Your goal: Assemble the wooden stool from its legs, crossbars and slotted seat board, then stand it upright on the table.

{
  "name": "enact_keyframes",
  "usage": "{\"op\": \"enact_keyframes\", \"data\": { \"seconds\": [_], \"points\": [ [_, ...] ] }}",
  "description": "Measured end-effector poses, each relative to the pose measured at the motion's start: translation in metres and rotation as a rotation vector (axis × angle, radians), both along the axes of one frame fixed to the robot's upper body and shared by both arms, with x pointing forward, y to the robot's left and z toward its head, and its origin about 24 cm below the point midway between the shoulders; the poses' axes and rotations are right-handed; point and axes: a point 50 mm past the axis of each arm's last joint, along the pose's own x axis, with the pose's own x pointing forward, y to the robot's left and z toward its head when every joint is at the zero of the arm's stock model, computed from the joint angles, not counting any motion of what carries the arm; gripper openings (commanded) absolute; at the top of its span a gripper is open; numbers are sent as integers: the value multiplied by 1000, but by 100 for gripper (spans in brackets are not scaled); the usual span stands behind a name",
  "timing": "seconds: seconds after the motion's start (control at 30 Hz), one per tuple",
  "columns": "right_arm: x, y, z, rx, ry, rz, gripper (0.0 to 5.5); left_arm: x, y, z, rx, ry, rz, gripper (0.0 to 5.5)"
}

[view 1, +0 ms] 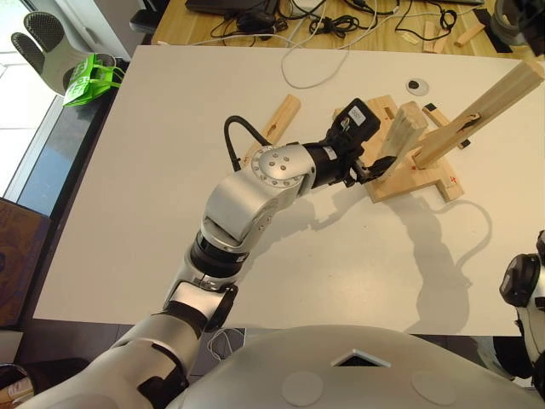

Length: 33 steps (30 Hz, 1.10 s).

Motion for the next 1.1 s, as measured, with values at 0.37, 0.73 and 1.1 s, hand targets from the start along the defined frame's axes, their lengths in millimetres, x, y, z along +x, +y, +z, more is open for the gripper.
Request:
{"op": "enact_keyframes", "data": {
  "seconds": [0.37,0.73,1.1],
  "points": [
    [-7,10,-37,-278,83,72,378,0,-27,6,-20,-5,-31,339],
    [1,-33,-40,-198,36,-195,378,-8,-51,12,-43,-48,-124,339],
    [-13,-31,-65,-366,180,-36,360,-12,-60,20,-74,-65,-152,339]
  ]
}}
